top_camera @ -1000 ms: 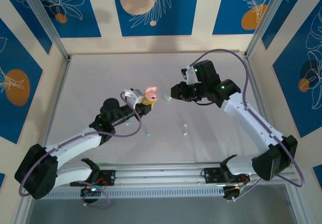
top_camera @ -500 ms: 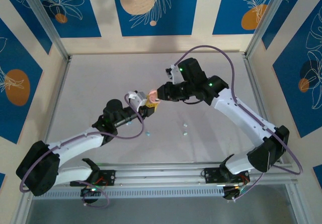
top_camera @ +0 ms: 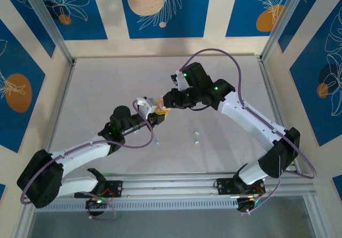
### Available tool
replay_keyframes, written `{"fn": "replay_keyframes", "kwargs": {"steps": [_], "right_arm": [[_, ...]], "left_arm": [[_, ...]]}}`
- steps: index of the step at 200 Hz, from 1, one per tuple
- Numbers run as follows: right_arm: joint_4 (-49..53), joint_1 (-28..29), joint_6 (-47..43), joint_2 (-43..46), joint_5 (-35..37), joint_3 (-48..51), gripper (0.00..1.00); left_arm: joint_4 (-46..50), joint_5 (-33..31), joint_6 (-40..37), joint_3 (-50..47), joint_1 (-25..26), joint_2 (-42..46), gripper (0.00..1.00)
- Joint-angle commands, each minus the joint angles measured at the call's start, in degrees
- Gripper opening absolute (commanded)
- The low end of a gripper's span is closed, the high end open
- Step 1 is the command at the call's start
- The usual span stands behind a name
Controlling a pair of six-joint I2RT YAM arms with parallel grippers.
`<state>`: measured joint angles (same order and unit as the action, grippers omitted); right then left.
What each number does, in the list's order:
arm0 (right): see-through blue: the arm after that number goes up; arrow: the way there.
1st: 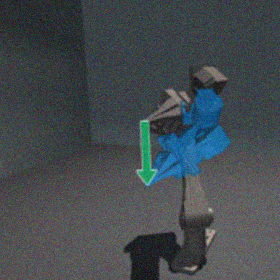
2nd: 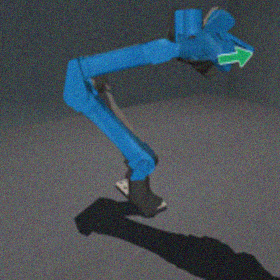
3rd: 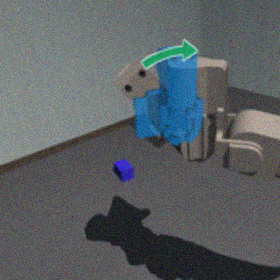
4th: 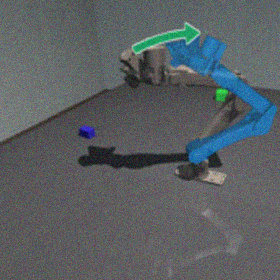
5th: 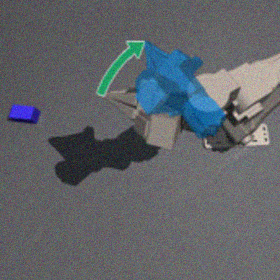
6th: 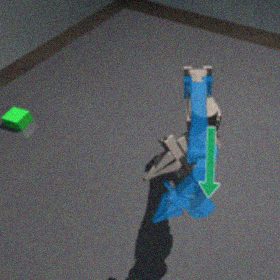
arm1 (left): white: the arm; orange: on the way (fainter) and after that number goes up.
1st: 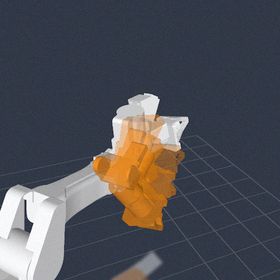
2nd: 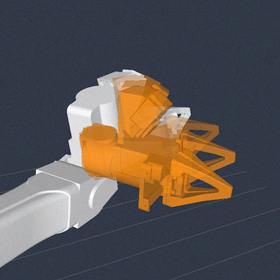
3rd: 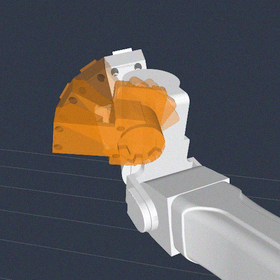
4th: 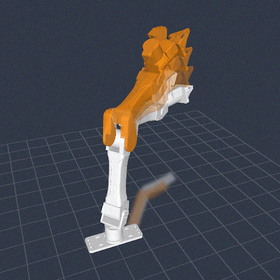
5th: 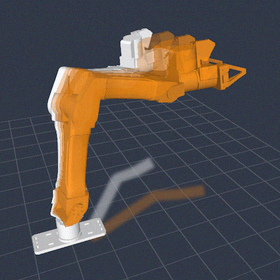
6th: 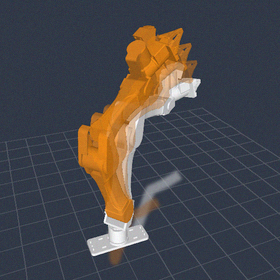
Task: Insert wireless bluetooth earbuds into charging case
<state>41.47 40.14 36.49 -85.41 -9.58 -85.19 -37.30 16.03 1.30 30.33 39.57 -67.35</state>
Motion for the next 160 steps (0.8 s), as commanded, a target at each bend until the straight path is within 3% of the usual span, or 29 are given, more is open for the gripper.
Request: {"fn": "replay_keyframes", "kwargs": {"steps": [1,160], "right_arm": [[1.5,0.5,0.1,-0.8,0.9,-1.8,0.25],[-1.5,1.0,3.5,0.1,5.6,-0.1,0.24]], "left_arm": [[-2.7,0.1,-0.8,1.6,0.8,0.4,0.26],[-2.7,0.6,-0.5,2.3,1.1,-0.2,0.26]]}}
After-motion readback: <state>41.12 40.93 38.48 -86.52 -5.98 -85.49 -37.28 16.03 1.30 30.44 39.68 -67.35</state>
